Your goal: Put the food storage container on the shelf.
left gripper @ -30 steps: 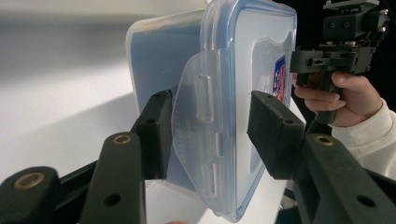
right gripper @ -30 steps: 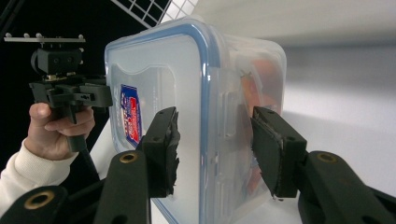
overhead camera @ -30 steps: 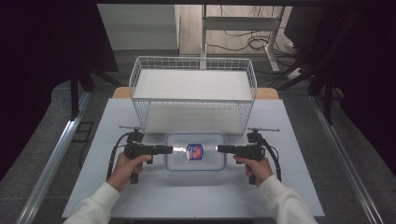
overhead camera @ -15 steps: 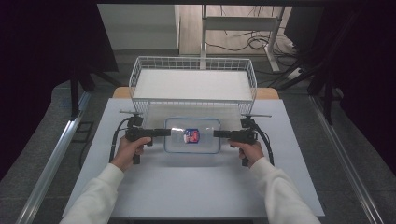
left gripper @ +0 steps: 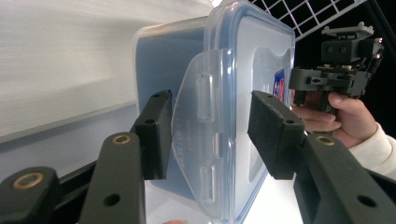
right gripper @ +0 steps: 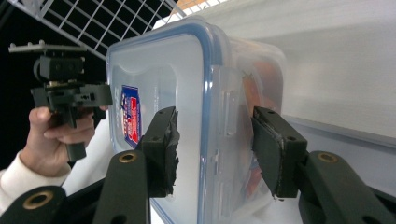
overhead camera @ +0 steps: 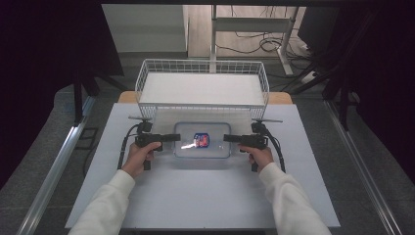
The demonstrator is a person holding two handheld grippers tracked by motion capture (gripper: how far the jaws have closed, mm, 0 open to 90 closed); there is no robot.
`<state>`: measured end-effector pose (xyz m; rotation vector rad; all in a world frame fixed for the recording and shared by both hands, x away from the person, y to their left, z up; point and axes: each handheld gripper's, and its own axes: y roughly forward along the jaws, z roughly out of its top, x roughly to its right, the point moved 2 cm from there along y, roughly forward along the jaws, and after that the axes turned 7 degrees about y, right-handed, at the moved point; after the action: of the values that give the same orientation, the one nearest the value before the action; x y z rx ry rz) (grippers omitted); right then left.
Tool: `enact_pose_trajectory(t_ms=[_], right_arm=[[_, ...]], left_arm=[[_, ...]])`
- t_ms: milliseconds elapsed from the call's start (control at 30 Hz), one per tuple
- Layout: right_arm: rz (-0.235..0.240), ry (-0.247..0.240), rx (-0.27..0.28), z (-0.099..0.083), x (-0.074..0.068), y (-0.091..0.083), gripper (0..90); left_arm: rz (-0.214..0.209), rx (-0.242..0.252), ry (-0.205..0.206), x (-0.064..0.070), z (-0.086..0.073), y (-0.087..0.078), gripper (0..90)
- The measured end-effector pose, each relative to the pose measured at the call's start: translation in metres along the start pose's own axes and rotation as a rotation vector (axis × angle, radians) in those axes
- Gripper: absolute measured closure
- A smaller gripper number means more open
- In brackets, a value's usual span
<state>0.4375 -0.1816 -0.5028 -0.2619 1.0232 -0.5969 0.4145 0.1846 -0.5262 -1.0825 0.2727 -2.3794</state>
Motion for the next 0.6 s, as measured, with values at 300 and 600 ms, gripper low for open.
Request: enact_pose_trajectory(t_ms=[300,600], right_arm=[[-0.014,0.083,0.041,0.0017,0.0043,0.0049,50.8],[-0.039,0.113,0.068,0.002,0.0063,0.0082,49.8]], left_arm=[[0.007,0.044,-0.06,-0.0058,0.0004,0.0057,50.3],[0.029,0.064,-0.082,-0.0082,0.0005,0.0101,48.4]])
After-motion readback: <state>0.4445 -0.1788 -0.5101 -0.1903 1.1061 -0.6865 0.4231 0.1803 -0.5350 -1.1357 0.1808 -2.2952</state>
